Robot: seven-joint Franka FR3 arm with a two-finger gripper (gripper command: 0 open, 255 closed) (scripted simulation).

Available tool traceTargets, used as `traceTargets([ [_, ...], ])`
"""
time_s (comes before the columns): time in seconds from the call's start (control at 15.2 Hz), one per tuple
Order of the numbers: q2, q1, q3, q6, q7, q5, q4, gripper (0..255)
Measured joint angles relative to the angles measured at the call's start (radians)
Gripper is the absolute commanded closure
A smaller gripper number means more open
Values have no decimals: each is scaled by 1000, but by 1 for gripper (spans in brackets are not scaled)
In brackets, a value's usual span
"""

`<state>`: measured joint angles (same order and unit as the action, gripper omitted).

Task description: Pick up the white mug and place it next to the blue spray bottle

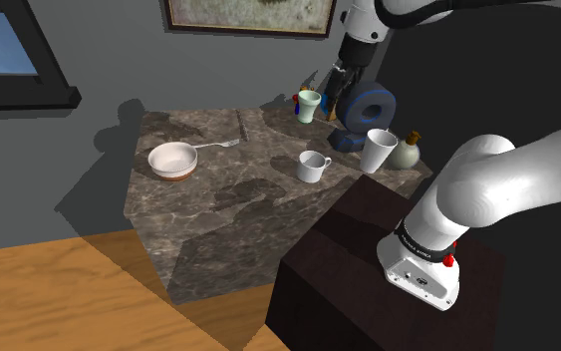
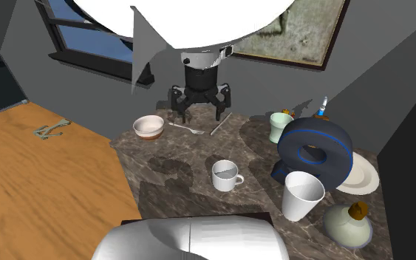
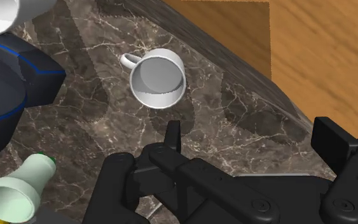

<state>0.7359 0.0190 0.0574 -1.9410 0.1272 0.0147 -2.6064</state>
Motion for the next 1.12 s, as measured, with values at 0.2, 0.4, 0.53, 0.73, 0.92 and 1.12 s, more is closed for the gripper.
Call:
traceTargets([
  [0.2,-65,6,6,-123,6,13,-60,0],
  [0.4,-131,14,13,-243,12,28,-114,0],
  [0.53,-195,15,11,-326,6,34,-133,0],
  [0.73,-301,24,18,-454,10,50,-156,0],
  [0.92,-422,34,23,-591,8,67,-172,0],
  [1.12,-563,40,21,-724,-6,85,-163,0],
])
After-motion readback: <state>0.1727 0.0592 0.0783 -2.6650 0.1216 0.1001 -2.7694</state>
